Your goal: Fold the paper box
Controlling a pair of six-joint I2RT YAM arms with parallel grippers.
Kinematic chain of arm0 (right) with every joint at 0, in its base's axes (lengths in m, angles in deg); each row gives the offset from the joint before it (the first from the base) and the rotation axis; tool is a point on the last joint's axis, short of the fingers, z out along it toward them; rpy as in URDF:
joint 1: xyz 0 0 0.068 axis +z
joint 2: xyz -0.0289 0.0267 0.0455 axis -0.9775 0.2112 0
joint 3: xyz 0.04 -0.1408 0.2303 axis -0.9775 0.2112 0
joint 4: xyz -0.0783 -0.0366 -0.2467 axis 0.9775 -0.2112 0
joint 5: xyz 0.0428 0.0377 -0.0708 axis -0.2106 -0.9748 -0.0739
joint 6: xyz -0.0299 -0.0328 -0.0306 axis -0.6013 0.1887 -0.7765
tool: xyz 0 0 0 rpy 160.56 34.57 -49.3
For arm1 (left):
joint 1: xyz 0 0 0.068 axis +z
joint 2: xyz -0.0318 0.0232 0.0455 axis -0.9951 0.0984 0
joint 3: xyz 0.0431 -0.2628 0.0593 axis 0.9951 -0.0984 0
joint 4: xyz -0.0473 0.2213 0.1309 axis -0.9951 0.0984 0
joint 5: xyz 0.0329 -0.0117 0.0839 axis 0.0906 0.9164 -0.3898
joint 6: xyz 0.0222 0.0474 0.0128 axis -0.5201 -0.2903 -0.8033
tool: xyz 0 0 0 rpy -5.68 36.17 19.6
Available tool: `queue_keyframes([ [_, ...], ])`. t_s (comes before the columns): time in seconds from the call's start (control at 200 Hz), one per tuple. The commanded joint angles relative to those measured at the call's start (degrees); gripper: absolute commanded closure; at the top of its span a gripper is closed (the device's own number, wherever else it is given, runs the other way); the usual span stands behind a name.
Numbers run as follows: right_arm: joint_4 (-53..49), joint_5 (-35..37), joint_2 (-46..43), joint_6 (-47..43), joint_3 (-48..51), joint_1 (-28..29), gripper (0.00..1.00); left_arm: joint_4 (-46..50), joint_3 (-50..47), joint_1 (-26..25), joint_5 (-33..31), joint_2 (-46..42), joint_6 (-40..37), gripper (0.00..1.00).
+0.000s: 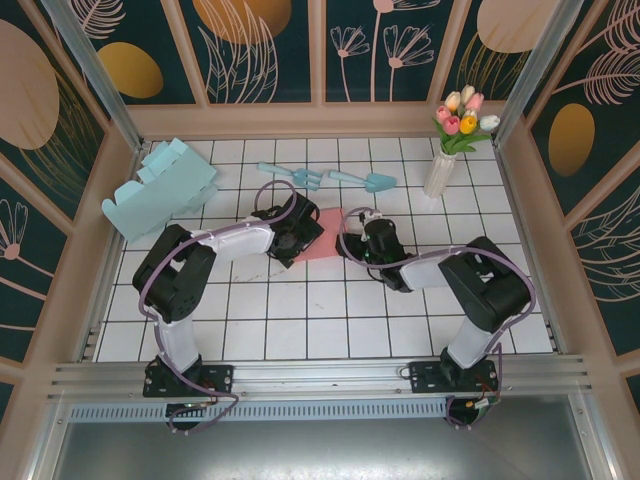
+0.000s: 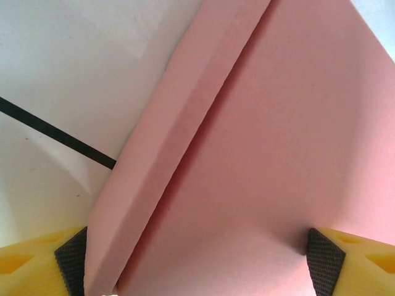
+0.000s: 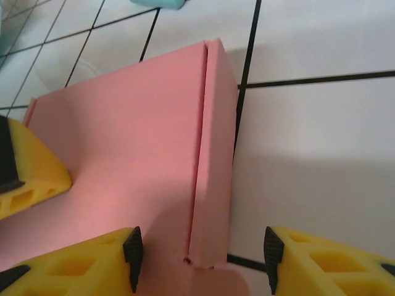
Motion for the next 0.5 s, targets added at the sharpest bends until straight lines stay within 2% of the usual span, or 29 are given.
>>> queue_keyframes([
  [0.0,-3.72,0.82,-1.61,-0.79,2.41,0.86,0.43,2.13,-1.61,1.02,-2.32,1.16,-0.01,0.12],
  [0.185,-1.34,-2.60,-1.44,0.14,3.74,0.98,0.45,2.36,-1.70,0.99,-2.65,1.05,0.02,0.12],
  [0.345,0.65,-5.75,-1.95,1.24,4.48,1.29,0.51,2.98,-1.44,1.01,-3.03,1.12,-0.21,0.12],
  [0.495,0.42,-5.47,-2.40,1.42,4.38,2.00,0.56,3.38,-1.09,1.02,-3.38,1.45,-0.32,0.12],
])
